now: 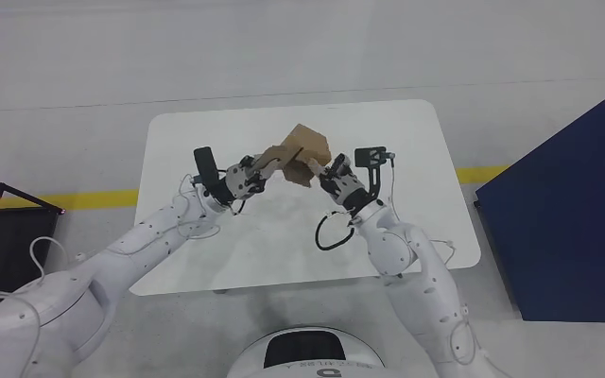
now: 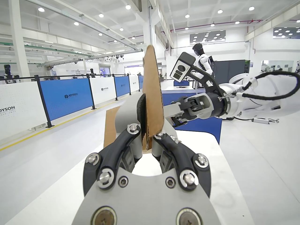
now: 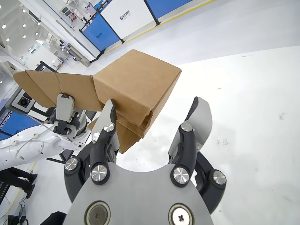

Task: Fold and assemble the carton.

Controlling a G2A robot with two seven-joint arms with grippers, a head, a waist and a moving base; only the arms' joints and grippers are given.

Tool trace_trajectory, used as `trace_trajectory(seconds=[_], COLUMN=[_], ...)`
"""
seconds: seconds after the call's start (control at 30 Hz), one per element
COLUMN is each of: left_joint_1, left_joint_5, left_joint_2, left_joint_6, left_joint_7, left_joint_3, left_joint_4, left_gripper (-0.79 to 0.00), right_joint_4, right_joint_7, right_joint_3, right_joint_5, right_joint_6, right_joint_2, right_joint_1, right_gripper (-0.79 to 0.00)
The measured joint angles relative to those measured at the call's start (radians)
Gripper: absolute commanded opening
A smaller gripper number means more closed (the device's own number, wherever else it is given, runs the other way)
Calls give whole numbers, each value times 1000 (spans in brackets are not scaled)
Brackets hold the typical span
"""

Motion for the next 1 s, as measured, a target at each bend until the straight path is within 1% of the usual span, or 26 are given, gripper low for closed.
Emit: trace_trajectory(seconds=[0.07, 0.13, 0.2, 0.33, 0.43, 0.5, 0.57, 0.77, 0.83, 0.93, 1.0], left_joint_1=[-1, -3, -5, -6, -9, -13, -19, -38, -45, -60, -71], left_joint_5=[-1, -4, -8, -11, -9, -4, 2, 28, 37, 61, 80], left_joint_2=[0, 0, -2, -3, -3, -1, 1, 10, 15, 22, 26], left_joint_6=[-4, -15, -23, -28, -37, -59, -79, -111, -119, -141, -158], left_joint_7=[-4, -15, -23, -28, -37, -59, -79, -112, -119, -141, -159], left_joint_3=[4, 9, 13, 16, 21, 27, 31, 41, 44, 54, 62], left_joint_4=[-1, 0, 0, 0, -2, -2, 0, 9, 13, 18, 22], left_gripper=[-785, -785, -785, -785, -785, -785, -785, -785, -785, -785, -785], right_joint_4=[1, -1, -3, -5, 0, 4, 3, -18, -23, -27, -29], right_joint_7=[-10, -17, -20, -22, -17, -1, 13, 62, 90, 120, 143], right_joint_3=[-4, -10, -16, -26, -30, -31, -29, -33, -41, -56, -69], right_joint_5=[-8, -19, -30, -50, -62, -88, -116, -218, -264, -311, -339], right_joint_6=[15, 33, 45, 70, 77, 69, 64, 48, 44, 29, 1], right_joint_2=[-1, -1, -2, -2, -2, 1, 4, 13, 16, 20, 22], right_joint_1=[2, 4, 6, 10, 15, 21, 23, 19, 19, 19, 20], right_gripper=[-480, -520, -526, -505, -453, -428, -422, -437, -449, -493, -493])
